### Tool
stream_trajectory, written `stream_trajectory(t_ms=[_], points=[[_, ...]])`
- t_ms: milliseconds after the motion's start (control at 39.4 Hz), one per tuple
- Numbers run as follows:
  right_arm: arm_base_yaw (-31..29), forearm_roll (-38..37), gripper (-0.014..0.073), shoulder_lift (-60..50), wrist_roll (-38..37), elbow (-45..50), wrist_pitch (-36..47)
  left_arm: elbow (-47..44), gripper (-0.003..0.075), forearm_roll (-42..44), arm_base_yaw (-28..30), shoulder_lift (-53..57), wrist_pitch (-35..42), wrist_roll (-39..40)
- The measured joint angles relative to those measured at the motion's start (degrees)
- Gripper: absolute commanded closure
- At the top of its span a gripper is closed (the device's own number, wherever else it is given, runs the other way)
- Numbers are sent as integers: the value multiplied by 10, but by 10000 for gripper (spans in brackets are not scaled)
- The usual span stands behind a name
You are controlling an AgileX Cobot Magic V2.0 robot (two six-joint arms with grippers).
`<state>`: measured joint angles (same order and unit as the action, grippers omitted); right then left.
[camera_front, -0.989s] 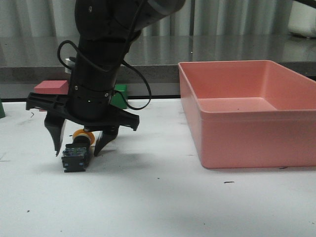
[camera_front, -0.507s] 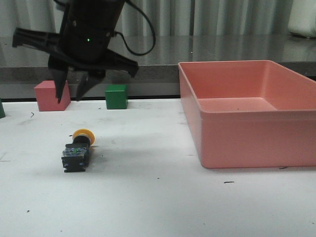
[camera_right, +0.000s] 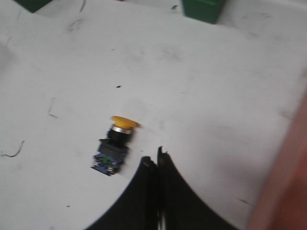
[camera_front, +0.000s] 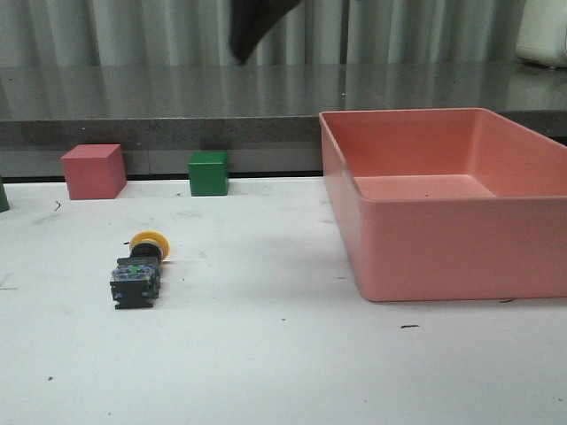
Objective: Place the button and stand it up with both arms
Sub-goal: 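Raise the right gripper away from the button lying on its side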
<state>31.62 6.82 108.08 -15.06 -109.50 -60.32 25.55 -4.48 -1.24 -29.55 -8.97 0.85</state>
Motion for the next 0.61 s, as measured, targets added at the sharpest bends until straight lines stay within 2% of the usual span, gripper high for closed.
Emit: stream_trajectory(t_ms=[101, 355, 482, 609], points=[[-61, -1, 654, -43, 23, 40, -9, 0, 48, 0, 0, 0, 0, 0], [-177, -7, 654, -181, 85, 247, -1, 0, 48, 0, 0, 0, 0, 0], [-209, -12, 654, -266, 90, 361, 52, 0, 48, 0, 0, 0, 0, 0], [-214, -41, 654, -349, 91, 463, 120, 0, 48, 0, 0, 0, 0, 0]])
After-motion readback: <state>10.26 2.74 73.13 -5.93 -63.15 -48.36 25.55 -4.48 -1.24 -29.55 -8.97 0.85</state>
